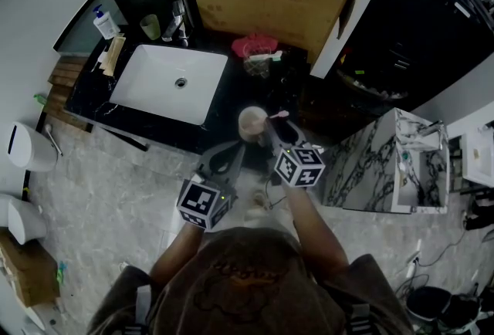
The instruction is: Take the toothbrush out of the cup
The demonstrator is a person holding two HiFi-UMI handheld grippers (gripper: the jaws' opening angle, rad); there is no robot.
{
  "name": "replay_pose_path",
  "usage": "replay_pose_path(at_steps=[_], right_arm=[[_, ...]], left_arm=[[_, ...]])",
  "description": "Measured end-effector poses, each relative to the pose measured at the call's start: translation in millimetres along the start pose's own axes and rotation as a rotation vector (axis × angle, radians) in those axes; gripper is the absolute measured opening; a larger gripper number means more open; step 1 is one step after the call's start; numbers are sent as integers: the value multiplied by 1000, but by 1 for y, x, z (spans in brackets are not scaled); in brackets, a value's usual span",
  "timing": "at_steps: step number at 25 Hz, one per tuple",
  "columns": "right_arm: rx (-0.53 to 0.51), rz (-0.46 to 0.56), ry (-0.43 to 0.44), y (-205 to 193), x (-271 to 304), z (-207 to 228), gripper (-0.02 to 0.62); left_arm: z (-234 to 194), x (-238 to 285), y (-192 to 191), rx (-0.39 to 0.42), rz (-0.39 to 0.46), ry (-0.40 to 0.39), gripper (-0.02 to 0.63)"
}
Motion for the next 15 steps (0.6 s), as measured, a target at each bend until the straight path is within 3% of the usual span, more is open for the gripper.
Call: replay_pose_path(at_steps=[11, 15], right_arm=[[-3, 12, 6, 4, 6, -2, 126], [-29, 17, 7, 8, 8, -4, 91]], left_arm=[[-2, -1, -3, 2, -5, -3, 3], [-2, -2, -3, 6, -11, -5, 3]])
Point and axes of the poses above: the fingertips, and each gripper's own axes: x forward along the fingers, z to its right, y out of its top, the point moved 10 cm from there along -x, backward along the fingers, and after that the axes turned 8 degrees about y, right-handed, at the moved point
